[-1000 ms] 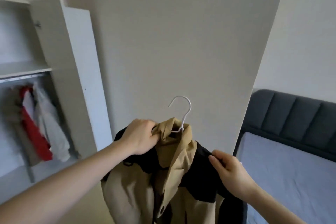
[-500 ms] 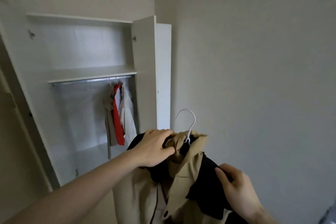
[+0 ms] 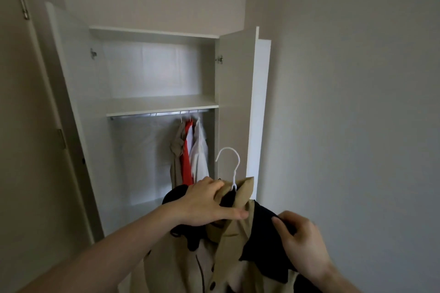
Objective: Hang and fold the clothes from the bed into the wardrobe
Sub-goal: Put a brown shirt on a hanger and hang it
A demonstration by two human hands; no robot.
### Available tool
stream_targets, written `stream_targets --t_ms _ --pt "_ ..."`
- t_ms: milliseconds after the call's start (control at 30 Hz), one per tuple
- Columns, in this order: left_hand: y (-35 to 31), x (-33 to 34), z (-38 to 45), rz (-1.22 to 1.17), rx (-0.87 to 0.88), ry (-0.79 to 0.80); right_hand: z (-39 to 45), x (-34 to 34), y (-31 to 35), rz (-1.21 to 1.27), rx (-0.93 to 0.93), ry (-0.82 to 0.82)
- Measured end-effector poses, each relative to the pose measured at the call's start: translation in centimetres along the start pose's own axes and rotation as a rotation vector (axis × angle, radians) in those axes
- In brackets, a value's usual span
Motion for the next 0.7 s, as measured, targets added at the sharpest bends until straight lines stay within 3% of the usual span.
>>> stream_targets --t_ms 267,500,700 --pt "7.2 -3.8 4.5 0.023 0.022 -0.380 6.5 7.5 2.6 0.098 -0.031 0.121" --pt "12.2 -5.8 11.4 0.108 0.051 -0.420 13.5 13.4 1.2 0.212 0.082 0.365" --pt "16.6 -5.8 18.4 0.121 0.022 -0.510 20.4 18.5 -0.1 0.371 0.172 0.469"
Point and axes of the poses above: each hand's wrist, its own z-axis towards the middle knuckle, its own x-axis out of the palm, y = z × x, the point moved 2 cm from there along z, towards the middle knuckle, and after that the axes turned 5 degrees about -y, right-handed, at the moved point
